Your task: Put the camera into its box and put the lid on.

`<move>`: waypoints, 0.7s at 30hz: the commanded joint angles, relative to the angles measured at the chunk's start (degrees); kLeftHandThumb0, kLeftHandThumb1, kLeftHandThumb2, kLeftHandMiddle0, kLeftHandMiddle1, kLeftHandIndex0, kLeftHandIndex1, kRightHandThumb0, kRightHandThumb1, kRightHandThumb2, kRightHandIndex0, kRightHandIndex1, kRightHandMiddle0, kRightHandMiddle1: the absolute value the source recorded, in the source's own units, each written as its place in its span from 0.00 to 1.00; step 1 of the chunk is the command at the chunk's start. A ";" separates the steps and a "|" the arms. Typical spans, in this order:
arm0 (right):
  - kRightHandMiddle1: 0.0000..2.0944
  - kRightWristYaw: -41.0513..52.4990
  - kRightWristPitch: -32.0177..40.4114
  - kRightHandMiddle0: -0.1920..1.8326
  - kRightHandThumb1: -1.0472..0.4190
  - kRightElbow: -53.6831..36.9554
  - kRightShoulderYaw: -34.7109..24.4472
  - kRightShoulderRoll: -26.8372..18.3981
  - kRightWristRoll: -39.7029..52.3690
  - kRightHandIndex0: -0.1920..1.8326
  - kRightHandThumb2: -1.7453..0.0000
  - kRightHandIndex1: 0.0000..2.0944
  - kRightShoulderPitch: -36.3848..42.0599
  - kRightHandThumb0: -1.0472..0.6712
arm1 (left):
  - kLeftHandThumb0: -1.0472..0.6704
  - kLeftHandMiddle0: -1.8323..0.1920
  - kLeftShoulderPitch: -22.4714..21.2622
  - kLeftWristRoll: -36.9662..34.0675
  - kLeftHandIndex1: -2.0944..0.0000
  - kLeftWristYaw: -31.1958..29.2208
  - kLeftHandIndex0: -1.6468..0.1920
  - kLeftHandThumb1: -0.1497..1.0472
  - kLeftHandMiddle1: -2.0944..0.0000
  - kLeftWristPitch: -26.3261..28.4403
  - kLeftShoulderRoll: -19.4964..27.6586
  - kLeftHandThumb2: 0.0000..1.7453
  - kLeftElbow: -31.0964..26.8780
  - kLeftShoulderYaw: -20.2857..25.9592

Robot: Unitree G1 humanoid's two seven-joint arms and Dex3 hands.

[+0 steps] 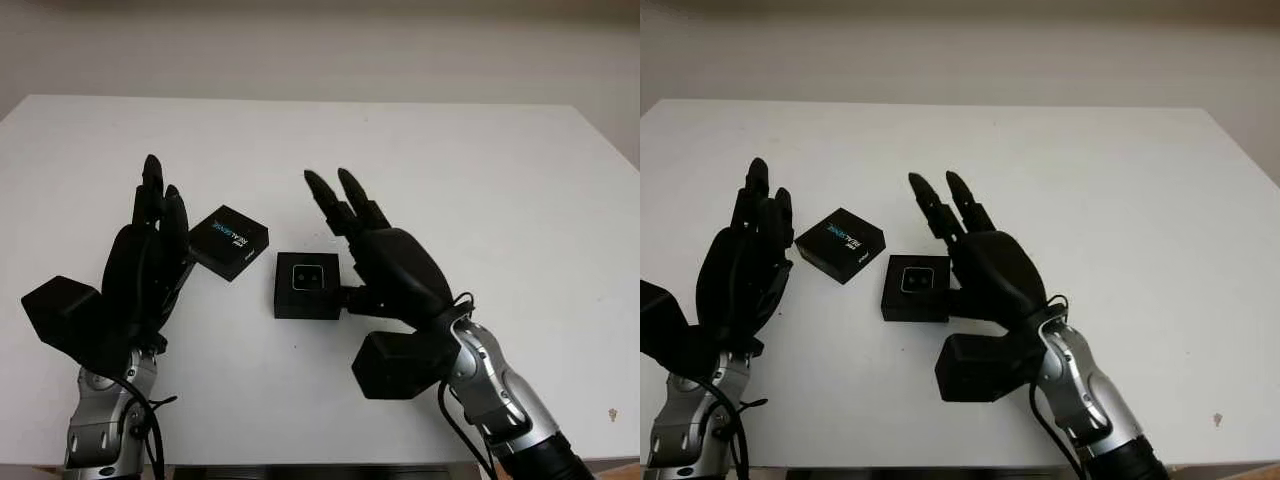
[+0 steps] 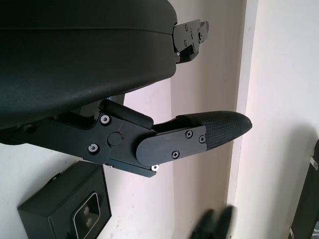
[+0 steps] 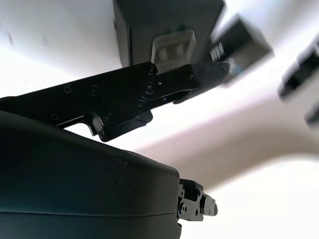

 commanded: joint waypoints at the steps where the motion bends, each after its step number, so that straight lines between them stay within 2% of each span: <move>1: 0.01 -0.41 -1.28 0.01 0.00 -1.92 -1.42 -0.11 0.99 0.02 0.85 0.02 -0.81 0.16 | 0.17 1.00 0.30 -0.30 1.00 -0.21 1.00 1.00 1.00 -0.01 0.05 0.35 -1.25 -0.04; 5: 0.02 -0.06 -3.26 0.03 0.00 -2.29 -2.45 -0.01 2.44 0.03 0.84 0.02 -0.74 0.14 | 0.17 1.00 0.23 0.10 1.00 -0.11 1.00 1.00 1.00 -0.20 0.20 0.35 -1.16 -0.10; 8: 0.03 1.80 -3.47 0.05 0.00 -2.16 -3.21 -0.10 5.10 0.05 0.86 0.03 -0.51 0.17 | 0.17 1.00 -0.10 1.04 1.00 0.16 1.00 1.00 1.00 -0.45 0.71 0.35 -0.99 0.00; 10: 0.04 4.01 -2.46 0.07 0.00 -1.54 -4.16 -0.04 8.12 0.06 0.89 0.04 -0.34 0.20 | 0.18 1.00 -0.77 0.90 1.00 0.74 1.00 1.00 1.00 -1.12 0.46 0.31 -0.52 0.79; 13: 0.04 6.58 0.41 0.08 0.00 -0.29 -6.51 1.07 14.08 0.07 0.93 0.04 -0.13 0.24 | 0.25 0.92 -2.85 8.43 0.97 5.56 0.94 1.00 0.96 -4.71 2.17 0.20 1.31 0.97; 15: 0.04 8.06 3.35 0.08 0.00 -0.16 -8.36 1.98 18.11 0.06 0.91 0.03 -0.36 0.25 | 0.29 0.83 -3.97 15.86 0.94 8.90 0.88 1.00 0.94 -8.00 4.51 0.15 3.40 0.26; 17: 0.04 9.06 6.62 0.09 0.00 0.02 -10.23 2.72 21.33 0.07 0.90 0.03 -1.25 0.24 | 0.30 0.77 -5.01 21.66 0.93 11.00 0.84 1.00 0.95 -9.76 6.92 0.09 5.45 -0.47; 21: 0.03 10.59 10.73 0.09 0.00 0.60 -13.24 3.95 27.08 0.07 0.90 0.03 -3.60 0.23 | 0.26 0.79 -6.35 31.25 0.95 12.24 0.84 0.99 0.97 -8.21 11.61 0.04 6.71 -2.67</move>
